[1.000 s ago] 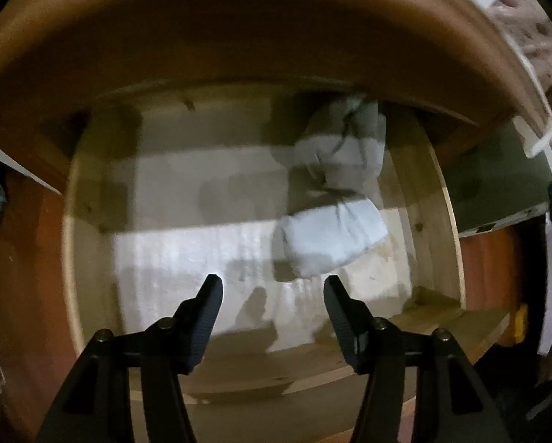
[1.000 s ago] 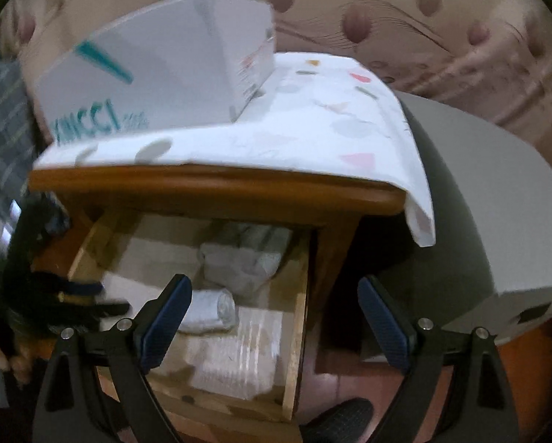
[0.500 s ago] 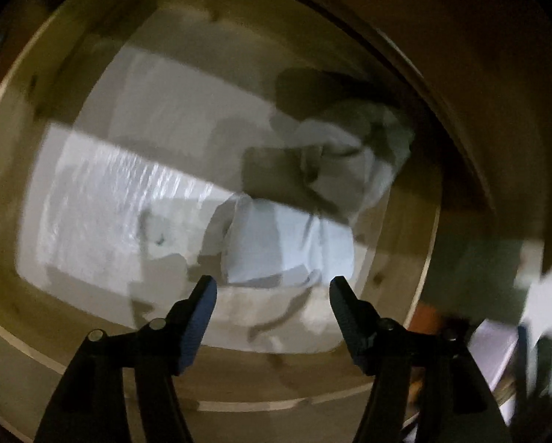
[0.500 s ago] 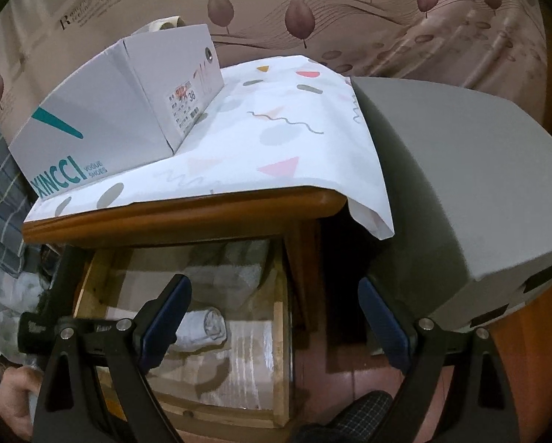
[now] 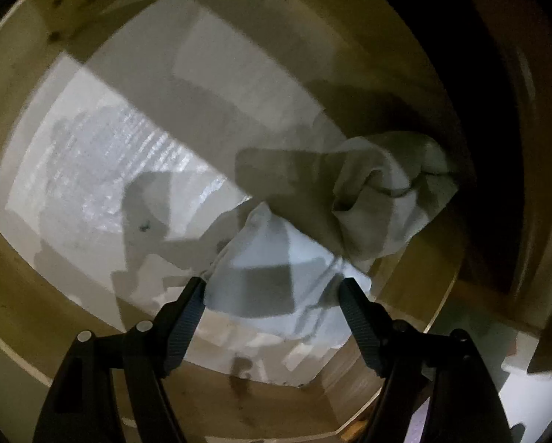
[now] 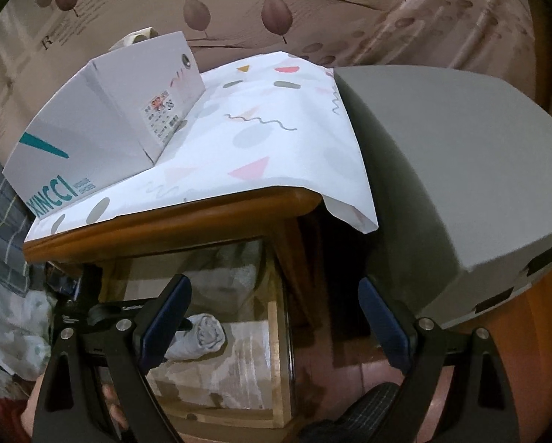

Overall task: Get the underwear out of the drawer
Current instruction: 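Withdraw the right tool to the drawer while the left tool reaches into the drawer, then grasp the white underwear in the drawer with the left tool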

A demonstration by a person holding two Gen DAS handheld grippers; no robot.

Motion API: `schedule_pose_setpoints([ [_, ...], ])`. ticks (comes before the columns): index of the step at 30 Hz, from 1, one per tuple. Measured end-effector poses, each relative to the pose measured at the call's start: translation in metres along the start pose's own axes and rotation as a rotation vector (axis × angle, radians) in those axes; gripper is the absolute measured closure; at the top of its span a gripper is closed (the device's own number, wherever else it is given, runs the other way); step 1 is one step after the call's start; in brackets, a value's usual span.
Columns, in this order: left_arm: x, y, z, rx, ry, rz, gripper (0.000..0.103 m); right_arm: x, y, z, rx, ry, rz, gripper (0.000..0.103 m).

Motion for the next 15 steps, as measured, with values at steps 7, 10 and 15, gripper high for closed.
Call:
schedule_pose_setpoints([
  [7,0.012,0.009,-0.002,0.019,-0.011,-0.031,0.031,0.007,0.003,0.003,-0.009,-0.034,0.038,0.013],
  [10,0.012,0.009,-0.005,0.037,-0.012,-0.041,0.041,0.009,0.003,0.004,-0.007,-0.048,0.042,0.013],
  [15,0.007,0.007,-0.011,0.072,-0.028,-0.061,0.054,0.012,0.004,0.005,-0.001,-0.060,0.052,0.013],
])
Point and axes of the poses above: each gripper's, at about its wrist camera, not at the fingertips, and x roughly the way its jaws point, y to its right, z to its underside, the point moved 6 cm from there along x, roughly the way its jaws point, and after that the axes turned 7 degrees about -y, right-handed, at the moved point
